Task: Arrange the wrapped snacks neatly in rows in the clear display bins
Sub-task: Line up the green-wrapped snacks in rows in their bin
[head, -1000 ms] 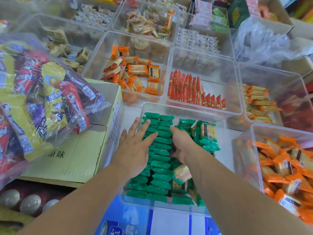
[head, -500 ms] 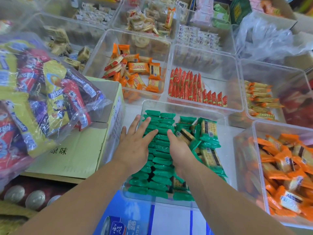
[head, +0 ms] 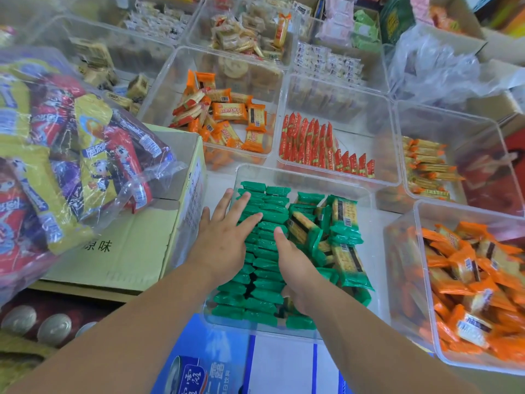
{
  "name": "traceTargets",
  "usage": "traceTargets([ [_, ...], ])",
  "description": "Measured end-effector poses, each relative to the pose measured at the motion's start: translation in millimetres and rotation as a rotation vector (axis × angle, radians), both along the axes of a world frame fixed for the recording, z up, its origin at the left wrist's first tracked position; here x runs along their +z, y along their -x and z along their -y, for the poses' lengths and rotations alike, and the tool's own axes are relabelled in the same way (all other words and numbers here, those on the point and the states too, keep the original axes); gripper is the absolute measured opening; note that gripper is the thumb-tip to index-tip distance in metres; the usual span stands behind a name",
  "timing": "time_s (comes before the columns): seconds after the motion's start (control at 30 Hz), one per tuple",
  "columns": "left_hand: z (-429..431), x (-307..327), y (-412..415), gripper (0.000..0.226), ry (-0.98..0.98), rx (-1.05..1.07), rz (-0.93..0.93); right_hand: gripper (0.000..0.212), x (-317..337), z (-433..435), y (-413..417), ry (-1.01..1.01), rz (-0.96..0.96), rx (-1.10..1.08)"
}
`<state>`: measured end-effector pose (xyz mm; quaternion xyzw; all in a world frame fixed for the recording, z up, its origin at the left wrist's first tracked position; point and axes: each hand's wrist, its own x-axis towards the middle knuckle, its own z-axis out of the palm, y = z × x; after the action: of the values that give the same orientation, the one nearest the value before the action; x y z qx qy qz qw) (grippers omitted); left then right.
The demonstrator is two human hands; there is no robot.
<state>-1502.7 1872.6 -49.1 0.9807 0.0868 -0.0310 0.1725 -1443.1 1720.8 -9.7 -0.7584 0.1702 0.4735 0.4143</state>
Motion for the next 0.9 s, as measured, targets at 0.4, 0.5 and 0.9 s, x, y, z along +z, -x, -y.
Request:
traceTargets([
  [0.4,-1.7,4.8,0.9,0.073,0.031,-0.004,-0.011,0.075,0.2,14.5,3.2,-0.099,0.004,-0.061],
  [0.5,-1.8,3.0,0.0,0.075,0.019,0.001,-0.021,0.078,1.9,16.5,13.0,-0.070,0.103,-0.022],
  [0.9,-2.9,-2.8,-0.9,0.078,-0.003,0.000,-0.015,0.064,7.0,31.3,19.8,-0.103,0.014,-0.145],
])
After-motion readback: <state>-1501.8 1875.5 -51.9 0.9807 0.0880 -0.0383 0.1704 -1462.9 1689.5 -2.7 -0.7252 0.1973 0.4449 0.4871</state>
